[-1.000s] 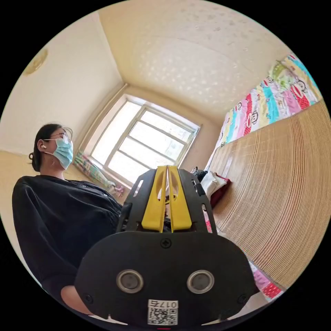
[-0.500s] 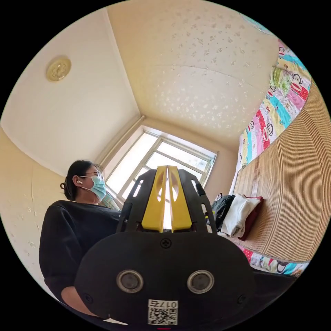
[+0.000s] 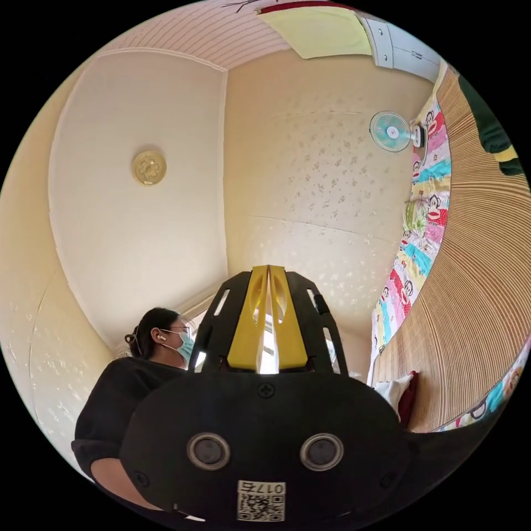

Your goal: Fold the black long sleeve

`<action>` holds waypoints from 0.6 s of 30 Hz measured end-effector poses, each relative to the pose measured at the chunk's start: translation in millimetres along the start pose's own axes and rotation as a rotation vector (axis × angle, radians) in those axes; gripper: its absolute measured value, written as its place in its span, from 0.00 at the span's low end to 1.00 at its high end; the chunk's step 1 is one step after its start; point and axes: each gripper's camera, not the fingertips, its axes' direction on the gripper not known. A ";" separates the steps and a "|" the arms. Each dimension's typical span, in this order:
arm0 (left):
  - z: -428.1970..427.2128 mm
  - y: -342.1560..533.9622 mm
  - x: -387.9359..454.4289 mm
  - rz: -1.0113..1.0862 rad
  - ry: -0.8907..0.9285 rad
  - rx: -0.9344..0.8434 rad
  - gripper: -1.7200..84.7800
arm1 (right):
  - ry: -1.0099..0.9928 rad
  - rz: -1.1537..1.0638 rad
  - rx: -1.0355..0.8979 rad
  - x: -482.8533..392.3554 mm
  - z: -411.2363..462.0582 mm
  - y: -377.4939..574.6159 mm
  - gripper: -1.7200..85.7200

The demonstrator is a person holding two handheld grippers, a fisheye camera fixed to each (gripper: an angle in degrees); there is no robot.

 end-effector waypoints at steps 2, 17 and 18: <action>0.9 -20.5 19.5 0.115 0.215 0.036 0.01 | -0.004 -0.032 -0.046 -5.2 17.3 -12.6 0.02; 298.1 27.1 197.0 0.357 1.849 0.045 0.01 | -0.105 -0.152 -0.619 36.7 224.8 -4.3 0.04; 323.4 35.8 207.8 0.293 1.883 0.009 0.01 | -0.130 -0.141 -0.622 40.8 229.8 -1.4 0.04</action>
